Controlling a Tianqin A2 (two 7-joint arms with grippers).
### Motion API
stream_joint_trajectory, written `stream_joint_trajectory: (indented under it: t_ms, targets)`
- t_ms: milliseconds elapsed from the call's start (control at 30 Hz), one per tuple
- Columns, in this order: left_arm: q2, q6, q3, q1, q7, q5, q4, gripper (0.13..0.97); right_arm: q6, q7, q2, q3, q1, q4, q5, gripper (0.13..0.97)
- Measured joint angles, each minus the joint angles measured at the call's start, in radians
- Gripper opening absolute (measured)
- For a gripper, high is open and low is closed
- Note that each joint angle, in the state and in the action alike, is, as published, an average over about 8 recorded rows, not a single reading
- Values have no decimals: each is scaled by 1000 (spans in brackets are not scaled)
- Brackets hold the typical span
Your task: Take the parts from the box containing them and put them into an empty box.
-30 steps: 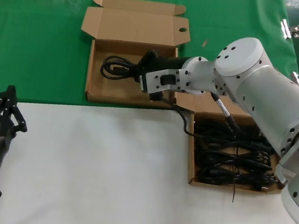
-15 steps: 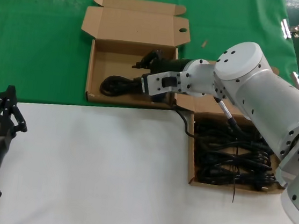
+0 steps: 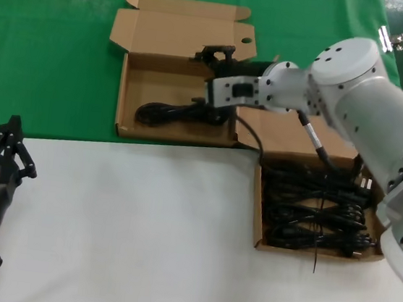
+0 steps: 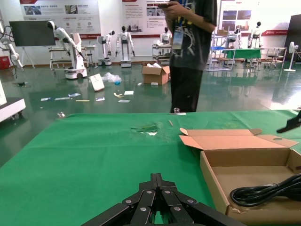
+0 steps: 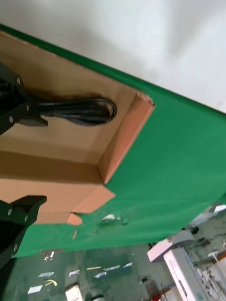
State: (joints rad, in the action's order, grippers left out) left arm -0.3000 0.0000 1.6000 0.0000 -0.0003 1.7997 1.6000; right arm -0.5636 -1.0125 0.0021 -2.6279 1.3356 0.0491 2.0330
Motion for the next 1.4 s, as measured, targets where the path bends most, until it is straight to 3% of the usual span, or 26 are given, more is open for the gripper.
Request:
stream_joint_trajectory:
  t_ms: [567, 700, 867, 1167, 1400]
  targets:
    - [0, 0, 0, 0, 0, 0, 0, 140, -162, -56, 114, 371, 16, -22, -94, 757]
    - [0, 0, 0, 0, 0, 0, 0, 140, -178, -38, 163, 445, -17, 34, -100, 807]
    - [0, 0, 0, 0, 0, 0, 0, 140, -179, 53, 254, 513, -110, 208, -124, 890]
    - [0, 0, 0, 0, 0, 0, 0, 140, -173, 277, 451, 595, -346, 612, -180, 957]
    - [0, 0, 0, 0, 0, 0, 0, 140, -110, 467, 593, 657, -541, 918, -224, 963]
